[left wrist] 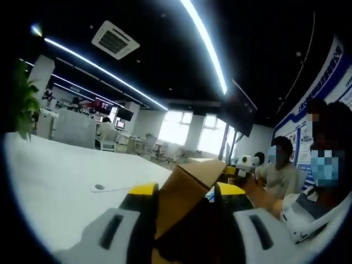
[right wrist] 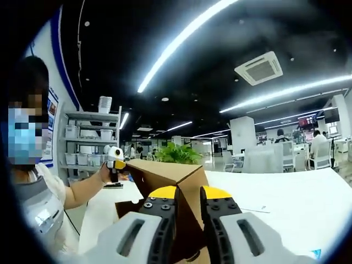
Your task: Operate the shoe box by opening the lid, removing the specified soft item, and placing it in the target area until the item is outside and the box remains undamaged.
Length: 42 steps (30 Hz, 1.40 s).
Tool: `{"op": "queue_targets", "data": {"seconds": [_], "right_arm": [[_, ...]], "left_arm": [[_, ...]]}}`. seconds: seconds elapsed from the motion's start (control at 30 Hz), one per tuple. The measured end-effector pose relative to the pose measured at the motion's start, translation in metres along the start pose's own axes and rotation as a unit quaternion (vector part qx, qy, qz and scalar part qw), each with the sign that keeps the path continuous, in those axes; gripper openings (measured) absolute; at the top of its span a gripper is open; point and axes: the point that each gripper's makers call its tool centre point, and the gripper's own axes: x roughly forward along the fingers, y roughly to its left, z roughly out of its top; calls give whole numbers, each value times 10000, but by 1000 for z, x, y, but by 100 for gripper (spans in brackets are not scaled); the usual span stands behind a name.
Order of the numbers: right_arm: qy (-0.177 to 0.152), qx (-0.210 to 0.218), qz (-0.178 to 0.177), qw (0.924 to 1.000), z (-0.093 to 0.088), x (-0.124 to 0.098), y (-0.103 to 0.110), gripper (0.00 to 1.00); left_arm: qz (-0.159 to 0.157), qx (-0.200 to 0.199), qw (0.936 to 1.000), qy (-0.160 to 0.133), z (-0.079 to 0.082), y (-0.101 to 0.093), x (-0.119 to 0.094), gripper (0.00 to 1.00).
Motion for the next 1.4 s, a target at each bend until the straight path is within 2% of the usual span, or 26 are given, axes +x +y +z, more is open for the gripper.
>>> {"op": "queue_targets", "data": {"seconds": [0.2, 0.43, 0.57, 0.63, 0.8, 0.93, 1.03, 1.17, 1.27, 1.4], "right_arm": [[170, 40, 143, 9997, -7, -7, 9, 16], [532, 45, 330, 9980, -20, -17, 22, 19], [693, 105, 422, 9966, -28, -22, 30, 24], [886, 284, 529, 9943, -36, -27, 37, 29], [1248, 126, 408, 9913, -60, -35, 41, 27], [1321, 132, 381, 9904, -76, -43, 43, 24], [1339, 223, 347, 9901, -86, -49, 42, 21], [1366, 343, 302, 9896, -103, -54, 45, 20], [1352, 382, 275, 9897, -108, -57, 46, 20], [1302, 292, 280, 9907, -105, -58, 48, 20]], "left_arm": [[-8, -46, 10000, -6, -9, -10, -6, 42], [-131, -414, 9990, -127, -17, -19, -13, 43], [-121, -567, 9980, -237, -22, -22, -15, 43], [-127, -627, 9977, -246, -27, -24, -16, 42], [-185, -666, 9976, -98, -47, -34, -11, 41], [-202, -716, 9972, -40, -63, -38, -8, 39], [-233, -912, 9956, 35, -76, -36, -9, 37], [-92, -984, 9951, 41, -92, -31, -12, 36], [32, -901, 9959, 10, -95, -29, -16, 36], [101, -788, 9968, 65, -95, -31, -19, 36]]}}
